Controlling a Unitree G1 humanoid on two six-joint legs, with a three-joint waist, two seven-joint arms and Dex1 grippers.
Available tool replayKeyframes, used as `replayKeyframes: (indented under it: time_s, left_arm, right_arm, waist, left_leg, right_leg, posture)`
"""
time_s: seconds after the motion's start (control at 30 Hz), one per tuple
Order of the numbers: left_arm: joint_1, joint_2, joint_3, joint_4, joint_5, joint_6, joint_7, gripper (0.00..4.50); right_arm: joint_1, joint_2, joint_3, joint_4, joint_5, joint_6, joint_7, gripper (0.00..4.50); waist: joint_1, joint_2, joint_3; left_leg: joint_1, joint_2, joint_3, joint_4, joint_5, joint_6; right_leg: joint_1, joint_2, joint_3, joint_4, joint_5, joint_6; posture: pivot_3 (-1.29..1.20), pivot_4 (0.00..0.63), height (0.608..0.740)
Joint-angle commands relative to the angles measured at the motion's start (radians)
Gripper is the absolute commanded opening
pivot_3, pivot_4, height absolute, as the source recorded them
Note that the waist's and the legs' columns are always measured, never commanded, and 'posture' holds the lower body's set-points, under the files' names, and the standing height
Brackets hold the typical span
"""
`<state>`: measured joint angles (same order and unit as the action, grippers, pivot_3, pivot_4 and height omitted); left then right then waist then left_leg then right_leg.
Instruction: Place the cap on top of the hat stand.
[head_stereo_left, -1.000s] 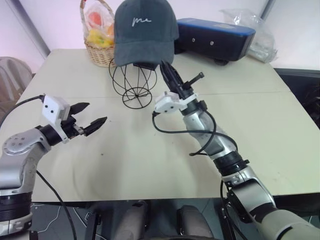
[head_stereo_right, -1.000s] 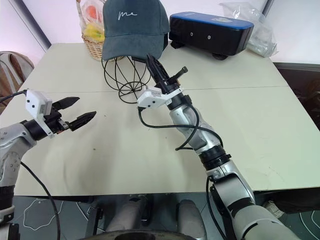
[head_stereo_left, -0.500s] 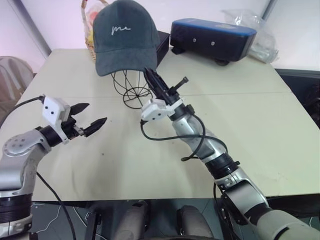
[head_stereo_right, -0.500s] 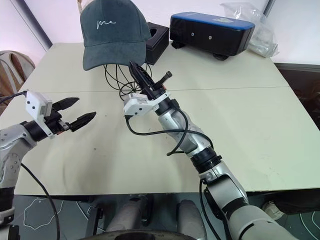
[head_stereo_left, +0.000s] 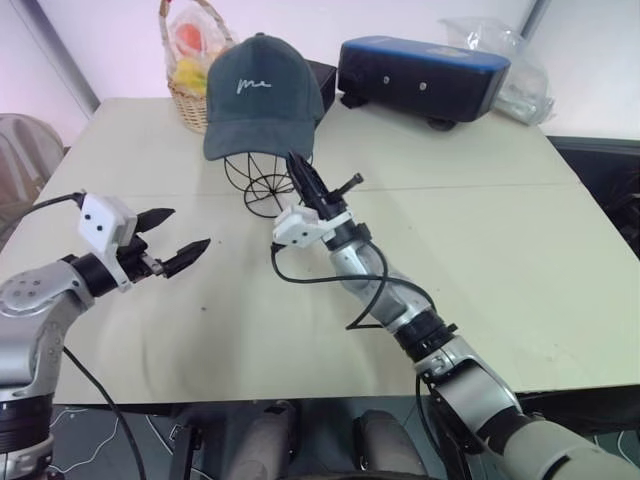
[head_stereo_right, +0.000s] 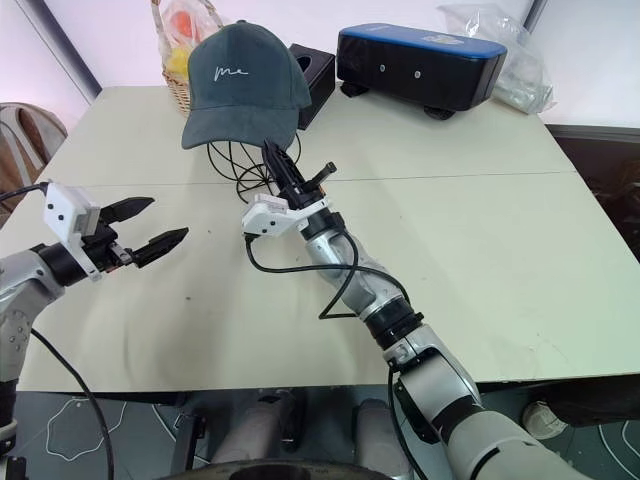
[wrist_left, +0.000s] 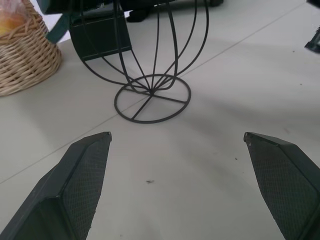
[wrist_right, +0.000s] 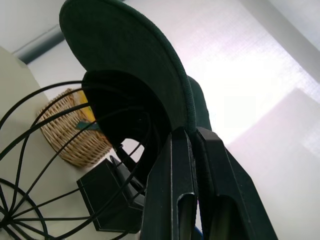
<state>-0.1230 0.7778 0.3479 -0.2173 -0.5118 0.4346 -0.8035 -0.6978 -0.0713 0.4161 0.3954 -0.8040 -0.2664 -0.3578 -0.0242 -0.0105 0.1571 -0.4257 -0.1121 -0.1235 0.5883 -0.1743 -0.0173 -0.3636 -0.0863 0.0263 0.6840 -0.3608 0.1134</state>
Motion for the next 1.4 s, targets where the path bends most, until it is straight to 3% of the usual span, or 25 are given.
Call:
replayKeyframes:
  time_s: [0.03,1.4]
  left_arm:
    - [-0.006,0.025,0.037,-0.032,-0.015,0.005,-0.005,4.5]
    - [-0.006,0.022,0.027,-0.036,-0.016,0.015,-0.004,4.5]
  right_arm:
    - [-0.016,0.027,0.012,-0.013,-0.014,0.015,-0.047,0.04]
    - [0.074,-0.035,0.092,-0.045,0.025,-0.163,0.085,0.04]
  waist:
    - [0.0,0.0,0.0]
    - [-0.021,0.0,0.0]
  left_leg:
    - [0.0,0.0,0.0,0.0,0.0,0.0]
    - [0.0,0.005,-0.001,-0.009,0.004,-0.006]
  right_leg:
    - [0.0,0.0,0.0,0.0,0.0,0.0]
    - [-0.005,0.005,0.001,0.001,0.0,-0.006]
  posture:
    - [0.0,0.15,0.74]
    - [0.0,0.15,0.74]
